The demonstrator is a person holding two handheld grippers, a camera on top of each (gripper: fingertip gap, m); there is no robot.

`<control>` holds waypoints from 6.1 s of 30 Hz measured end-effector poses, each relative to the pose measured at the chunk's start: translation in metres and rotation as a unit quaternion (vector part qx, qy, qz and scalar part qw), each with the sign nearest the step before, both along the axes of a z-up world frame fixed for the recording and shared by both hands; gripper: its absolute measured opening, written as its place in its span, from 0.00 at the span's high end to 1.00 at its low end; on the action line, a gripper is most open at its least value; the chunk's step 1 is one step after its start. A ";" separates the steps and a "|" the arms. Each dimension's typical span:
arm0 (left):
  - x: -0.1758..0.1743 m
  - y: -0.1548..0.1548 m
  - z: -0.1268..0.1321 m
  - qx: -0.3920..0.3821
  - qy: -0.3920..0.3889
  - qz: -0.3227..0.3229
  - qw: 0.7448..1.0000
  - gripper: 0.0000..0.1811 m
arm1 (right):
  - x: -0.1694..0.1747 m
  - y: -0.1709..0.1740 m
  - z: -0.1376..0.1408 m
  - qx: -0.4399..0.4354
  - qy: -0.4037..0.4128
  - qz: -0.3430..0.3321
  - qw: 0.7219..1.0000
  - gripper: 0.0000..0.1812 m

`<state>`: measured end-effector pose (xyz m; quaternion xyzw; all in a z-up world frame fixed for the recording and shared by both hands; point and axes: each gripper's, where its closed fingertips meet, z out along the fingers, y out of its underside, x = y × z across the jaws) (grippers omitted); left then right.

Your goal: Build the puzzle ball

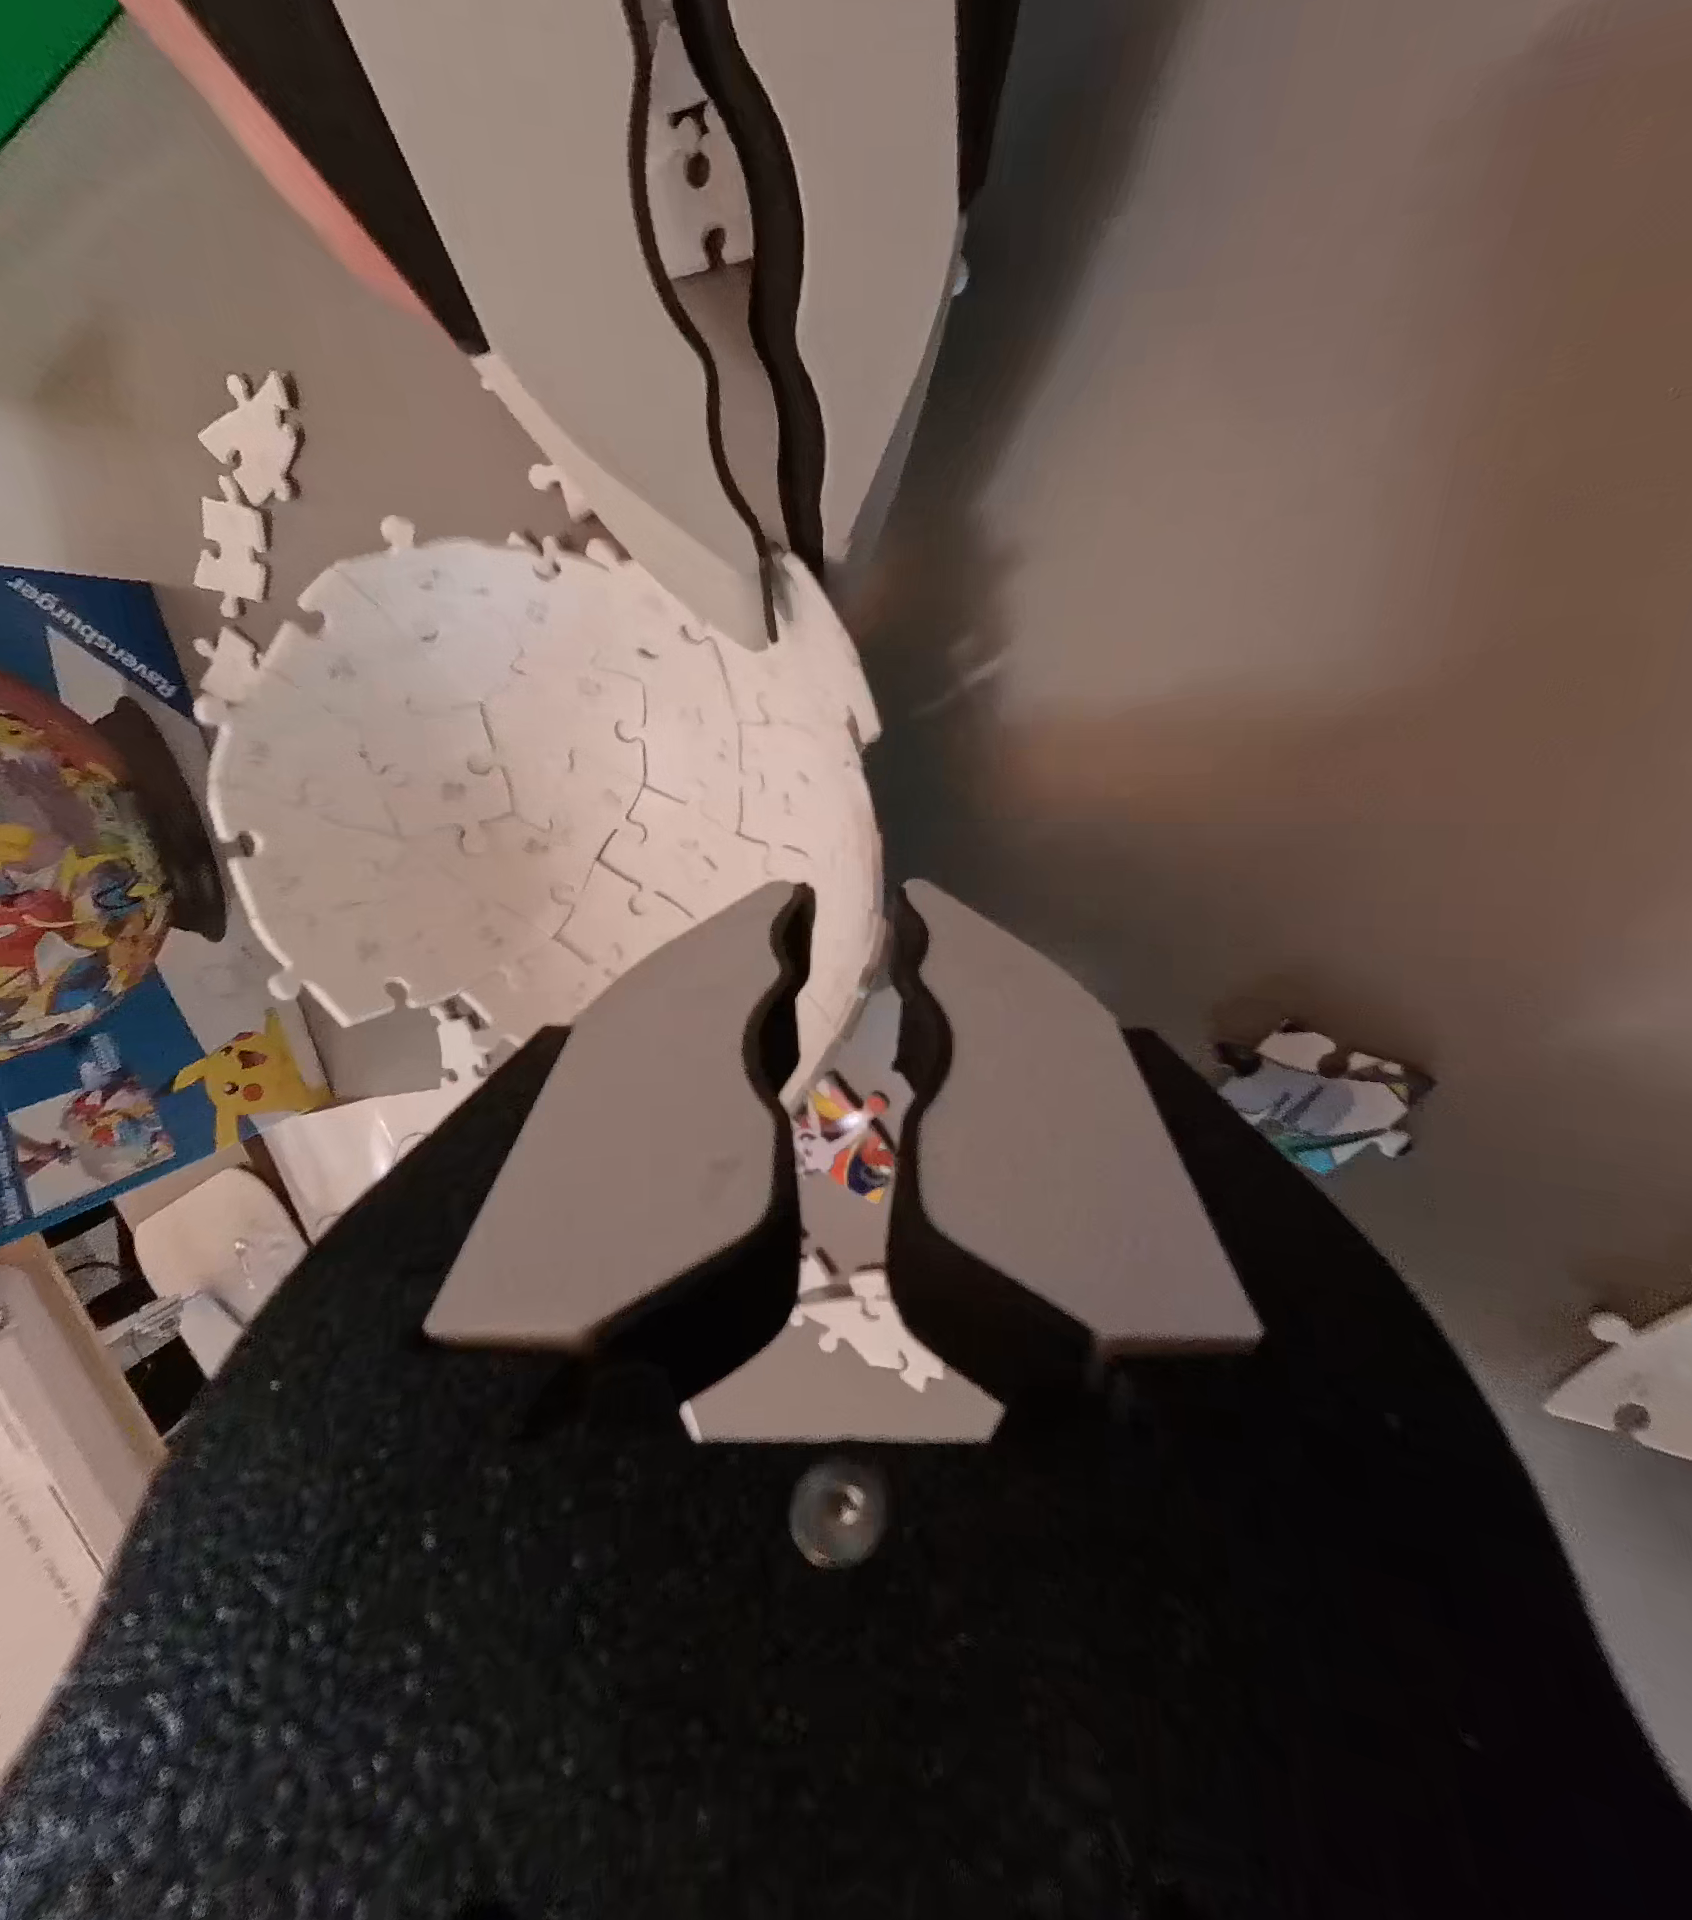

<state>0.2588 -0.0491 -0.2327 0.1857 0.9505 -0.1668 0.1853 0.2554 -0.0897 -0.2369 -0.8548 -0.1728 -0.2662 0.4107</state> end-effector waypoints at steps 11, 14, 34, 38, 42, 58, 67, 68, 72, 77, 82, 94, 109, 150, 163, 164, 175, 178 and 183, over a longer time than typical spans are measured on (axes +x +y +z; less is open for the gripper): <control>0.007 -0.014 -0.009 -0.027 -0.060 -0.006 0.998 0.98 | 0.005 0.003 0.004 0.027 -0.011 -0.022 0.999 0.91; 0.005 -0.013 -0.014 -0.028 -0.097 -0.007 0.995 0.98 | -0.003 0.005 0.010 0.046 -0.030 -0.021 0.998 0.88; -0.007 -0.015 -0.024 -0.079 -0.169 0.019 0.982 0.99 | -0.013 0.020 -0.010 0.005 -0.108 -0.029 0.994 0.90; -0.007 -0.016 -0.024 -0.080 -0.169 0.018 0.982 0.99 | -0.012 0.023 -0.010 0.000 -0.114 -0.030 0.993 0.94; -0.006 -0.018 -0.024 -0.082 -0.169 0.018 0.982 0.99 | -0.010 0.024 -0.013 -0.003 -0.109 -0.033 0.993 0.95; -0.003 -0.017 -0.023 -0.089 -0.166 0.025 0.982 0.99 | -0.008 0.025 -0.015 0.026 -0.066 -0.050 0.996 0.98; -0.002 -0.016 -0.025 -0.086 -0.191 0.027 0.978 0.99 | -0.009 0.000 -0.005 0.030 -0.125 -0.075 0.989 0.90; -0.002 -0.016 -0.026 -0.086 -0.194 0.026 0.977 0.99 | -0.008 -0.004 -0.006 0.027 -0.131 -0.078 0.988 0.92; -0.001 -0.017 -0.026 -0.077 -0.208 0.019 0.975 0.99 | -0.009 -0.003 -0.007 0.021 -0.141 -0.074 0.987 0.95; -0.002 -0.017 -0.026 -0.077 -0.206 0.018 0.975 0.99 | -0.010 0.006 -0.009 0.013 -0.161 -0.067 0.985 0.91; -0.002 -0.019 -0.027 -0.076 -0.210 0.020 0.975 0.99 | -0.010 0.012 -0.015 -0.016 -0.189 -0.058 0.980 0.95; 0.000 -0.017 -0.025 -0.075 -0.205 0.017 0.976 0.99 | -0.011 0.012 -0.016 0.007 -0.163 -0.068 0.984 0.98; 0.002 -0.019 -0.028 -0.034 -0.245 -0.001 0.969 0.99 | -0.008 0.010 -0.016 -0.024 -0.201 -0.074 0.977 0.95; -0.015 -0.004 -0.035 -0.083 -0.202 0.093 0.971 0.92 | 0.042 0.016 0.072 0.165 -0.313 -0.220 0.909 0.96; -0.026 -0.021 -0.007 -0.341 0.072 0.323 0.880 0.98 | 0.031 0.014 0.075 0.174 -0.347 -0.202 0.899 0.97; -0.025 -0.022 -0.009 -0.346 0.085 0.346 0.868 0.98 | 0.030 0.015 0.076 0.172 -0.351 -0.199 0.898 0.97; -0.003 -0.020 -0.032 -0.312 0.097 0.475 0.817 1.00 | 0.028 0.011 0.074 0.180 -0.335 -0.204 0.902 0.97; -0.004 -0.020 -0.039 -0.287 0.096 0.482 0.822 1.00 | 0.026 0.011 0.074 0.182 -0.330 -0.208 0.903 0.97; -0.002 -0.022 -0.041 -0.284 0.097 0.489 0.819 1.00 | 0.024 0.012 0.073 0.179 -0.332 -0.212 0.902 0.98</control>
